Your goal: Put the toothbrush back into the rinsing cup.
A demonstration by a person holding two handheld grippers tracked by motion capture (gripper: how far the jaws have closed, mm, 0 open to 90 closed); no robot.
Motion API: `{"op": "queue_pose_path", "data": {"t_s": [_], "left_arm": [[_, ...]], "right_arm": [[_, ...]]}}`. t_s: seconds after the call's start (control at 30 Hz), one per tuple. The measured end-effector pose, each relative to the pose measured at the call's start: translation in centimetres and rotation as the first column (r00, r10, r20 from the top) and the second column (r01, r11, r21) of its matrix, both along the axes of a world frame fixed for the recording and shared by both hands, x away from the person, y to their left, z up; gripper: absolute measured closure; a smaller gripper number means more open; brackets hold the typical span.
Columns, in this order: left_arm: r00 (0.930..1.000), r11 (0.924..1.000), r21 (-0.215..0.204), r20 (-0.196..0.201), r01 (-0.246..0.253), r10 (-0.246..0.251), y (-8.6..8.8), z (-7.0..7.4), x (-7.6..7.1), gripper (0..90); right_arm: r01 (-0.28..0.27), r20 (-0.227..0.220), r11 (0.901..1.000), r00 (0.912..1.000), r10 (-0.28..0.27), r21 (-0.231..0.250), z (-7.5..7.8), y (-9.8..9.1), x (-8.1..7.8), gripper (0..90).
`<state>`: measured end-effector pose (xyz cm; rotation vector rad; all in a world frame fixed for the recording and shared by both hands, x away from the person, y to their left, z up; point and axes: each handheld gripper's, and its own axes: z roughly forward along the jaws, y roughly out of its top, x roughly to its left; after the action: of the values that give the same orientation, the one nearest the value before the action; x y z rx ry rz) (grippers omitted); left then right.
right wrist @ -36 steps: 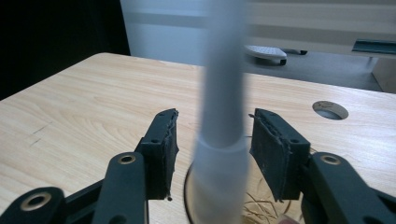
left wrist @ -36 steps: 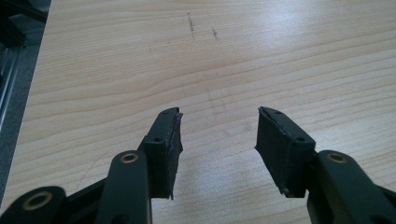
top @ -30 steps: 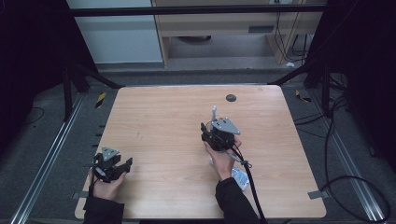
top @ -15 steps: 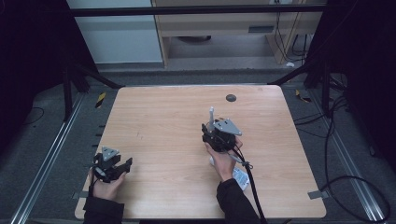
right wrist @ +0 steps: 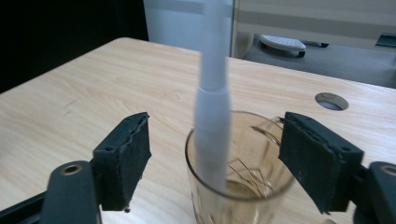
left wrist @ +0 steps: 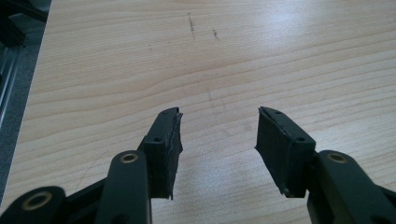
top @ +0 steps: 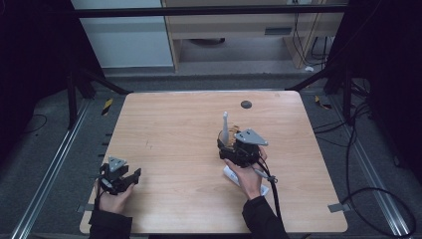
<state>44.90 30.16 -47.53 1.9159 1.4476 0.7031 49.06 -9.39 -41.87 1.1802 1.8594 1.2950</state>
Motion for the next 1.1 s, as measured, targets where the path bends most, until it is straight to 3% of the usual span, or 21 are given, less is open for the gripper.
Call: {"op": "queue_pose_path", "data": {"t_s": [0.33,0.6,0.8,1.1], "left_arm": [[1.0000,1.0000,-0.002,-0.003,0.003,-0.003,0.0,0.0,0.0,48.4],[1.0000,1.0000,-0.002,-0.005,0.006,-0.006,-0.1,0.0,0.0,48.4],[0.9999,1.0000,-0.001,-0.006,0.009,-0.009,-0.2,0.0,0.1,48.4],[0.9998,0.9998,-0.001,-0.008,0.020,-0.020,-0.3,-0.1,0.1,48.8]], "right_arm": [[-0.102,-0.052,0.9933,0.9937,0.100,-0.054,1.3,-4.1,-2.4,20.6],[-0.137,-0.105,0.9864,0.9862,0.128,-0.090,1.6,-7.4,-4.4,17.7],[-0.133,-0.149,0.9834,0.9822,0.115,-0.123,1.2,-8.9,-5.2,17.6],[-0.197,-0.240,0.9606,0.9596,0.147,-0.196,-0.9,-9.1,-5.7,24.6]]}}
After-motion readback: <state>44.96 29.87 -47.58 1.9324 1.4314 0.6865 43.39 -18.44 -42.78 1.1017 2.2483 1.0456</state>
